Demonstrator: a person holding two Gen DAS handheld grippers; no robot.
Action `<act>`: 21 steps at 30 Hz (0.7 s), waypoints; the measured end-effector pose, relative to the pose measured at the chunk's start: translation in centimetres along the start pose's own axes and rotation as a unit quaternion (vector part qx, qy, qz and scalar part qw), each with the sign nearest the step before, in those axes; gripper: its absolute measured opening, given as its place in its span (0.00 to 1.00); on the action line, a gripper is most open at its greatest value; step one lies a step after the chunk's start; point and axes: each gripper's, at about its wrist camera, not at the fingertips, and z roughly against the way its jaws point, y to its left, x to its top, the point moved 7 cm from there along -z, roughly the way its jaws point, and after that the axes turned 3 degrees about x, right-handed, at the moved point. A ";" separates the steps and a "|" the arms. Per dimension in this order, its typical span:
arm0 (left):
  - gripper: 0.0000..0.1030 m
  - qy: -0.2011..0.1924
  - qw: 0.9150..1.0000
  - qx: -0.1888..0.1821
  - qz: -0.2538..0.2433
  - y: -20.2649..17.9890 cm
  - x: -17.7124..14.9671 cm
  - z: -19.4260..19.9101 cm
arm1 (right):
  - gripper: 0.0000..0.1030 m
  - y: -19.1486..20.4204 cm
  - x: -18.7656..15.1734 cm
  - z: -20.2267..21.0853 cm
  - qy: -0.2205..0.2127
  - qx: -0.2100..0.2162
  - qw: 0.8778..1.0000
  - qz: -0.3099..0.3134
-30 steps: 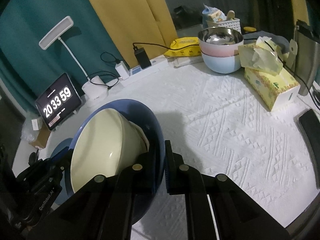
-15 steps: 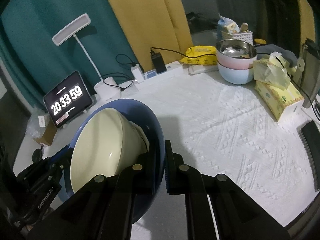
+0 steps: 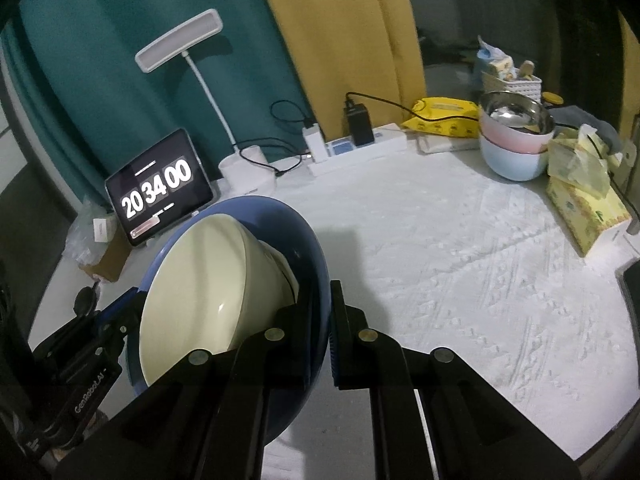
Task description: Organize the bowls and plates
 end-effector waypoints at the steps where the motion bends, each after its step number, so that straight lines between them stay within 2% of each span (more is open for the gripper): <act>1: 0.10 -0.001 1.000 0.001 0.002 0.2 0.0 0.1 | 0.09 0.3 0.0 -0.1 0.001 0.002 1.000 0.002; 21: 0.10 0.006 0.998 0.048 0.042 7.2 -0.8 0.8 | 0.09 6.6 0.0 -4.1 0.030 0.039 0.998 0.042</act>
